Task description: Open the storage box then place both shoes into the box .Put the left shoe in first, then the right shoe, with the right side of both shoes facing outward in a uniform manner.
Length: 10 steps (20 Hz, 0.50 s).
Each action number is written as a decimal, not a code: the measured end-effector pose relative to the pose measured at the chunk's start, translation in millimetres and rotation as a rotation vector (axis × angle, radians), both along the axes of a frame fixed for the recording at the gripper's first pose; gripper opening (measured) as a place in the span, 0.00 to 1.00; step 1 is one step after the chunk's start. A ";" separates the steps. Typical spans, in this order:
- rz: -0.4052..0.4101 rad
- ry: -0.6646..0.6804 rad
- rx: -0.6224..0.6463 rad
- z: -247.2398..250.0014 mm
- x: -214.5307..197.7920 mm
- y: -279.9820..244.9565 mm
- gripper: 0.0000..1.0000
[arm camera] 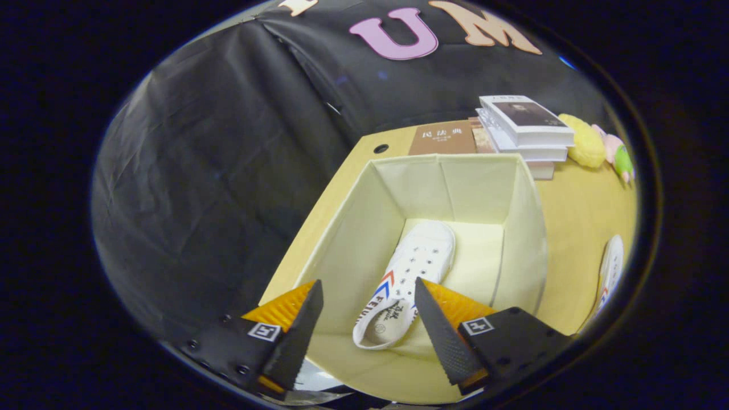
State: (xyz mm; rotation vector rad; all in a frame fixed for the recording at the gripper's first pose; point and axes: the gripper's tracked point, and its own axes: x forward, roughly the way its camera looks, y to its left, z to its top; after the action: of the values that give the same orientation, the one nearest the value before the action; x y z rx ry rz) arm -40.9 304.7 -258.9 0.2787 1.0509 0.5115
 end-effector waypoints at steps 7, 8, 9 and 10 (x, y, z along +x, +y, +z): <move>-0.024 -0.149 -0.030 35.1 16.0 -65.2 1.00; -0.040 -0.168 -0.041 38.8 19.8 -78.3 1.00; -0.054 -0.187 -0.052 41.3 23.1 -90.2 1.00; -0.071 -0.206 -0.069 43.9 27.1 -104.9 1.00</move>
State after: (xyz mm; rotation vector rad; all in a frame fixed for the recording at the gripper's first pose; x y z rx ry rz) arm -13.8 199.9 -215.0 0.1968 0.8537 0.4293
